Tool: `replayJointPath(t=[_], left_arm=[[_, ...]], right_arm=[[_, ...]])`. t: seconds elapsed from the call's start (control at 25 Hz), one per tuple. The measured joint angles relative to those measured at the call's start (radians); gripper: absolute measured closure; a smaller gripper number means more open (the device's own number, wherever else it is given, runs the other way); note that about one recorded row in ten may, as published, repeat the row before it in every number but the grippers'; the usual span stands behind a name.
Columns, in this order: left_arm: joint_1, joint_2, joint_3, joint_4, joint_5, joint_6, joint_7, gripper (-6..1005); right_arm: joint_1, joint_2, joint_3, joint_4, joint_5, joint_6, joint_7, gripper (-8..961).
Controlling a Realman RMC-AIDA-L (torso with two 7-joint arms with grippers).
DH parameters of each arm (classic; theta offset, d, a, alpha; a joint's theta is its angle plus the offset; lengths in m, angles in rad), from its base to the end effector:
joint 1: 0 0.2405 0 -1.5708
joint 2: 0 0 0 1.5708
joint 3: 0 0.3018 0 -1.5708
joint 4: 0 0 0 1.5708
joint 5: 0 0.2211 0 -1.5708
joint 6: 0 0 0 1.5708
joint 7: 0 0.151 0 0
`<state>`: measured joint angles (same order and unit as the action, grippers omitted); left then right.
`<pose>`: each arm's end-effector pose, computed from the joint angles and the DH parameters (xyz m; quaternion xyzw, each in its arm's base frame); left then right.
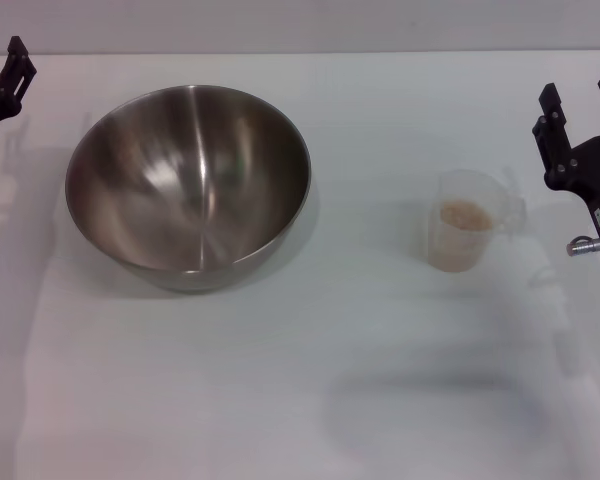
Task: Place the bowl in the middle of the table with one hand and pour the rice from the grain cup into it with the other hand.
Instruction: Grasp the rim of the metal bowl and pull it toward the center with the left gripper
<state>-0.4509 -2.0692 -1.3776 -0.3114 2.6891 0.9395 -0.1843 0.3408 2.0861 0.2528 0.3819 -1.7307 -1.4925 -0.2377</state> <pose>-0.3618 0.4040 -0.0166 -0.6528 -0.2764 -0.3117 0.6327 0.3284 0.2981 -0.0699 -0.6746 0.1243 0.3322 0.6474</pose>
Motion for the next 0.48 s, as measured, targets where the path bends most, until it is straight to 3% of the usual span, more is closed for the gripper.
replayJointPath(t=[0.48], left_arm=[[0.005, 0.0, 0.0, 0.0, 0.001, 0.003, 0.0, 161]], right_arm=[[-0.004, 0.001, 0.0, 0.0, -0.003, 0.0, 0.0, 385]])
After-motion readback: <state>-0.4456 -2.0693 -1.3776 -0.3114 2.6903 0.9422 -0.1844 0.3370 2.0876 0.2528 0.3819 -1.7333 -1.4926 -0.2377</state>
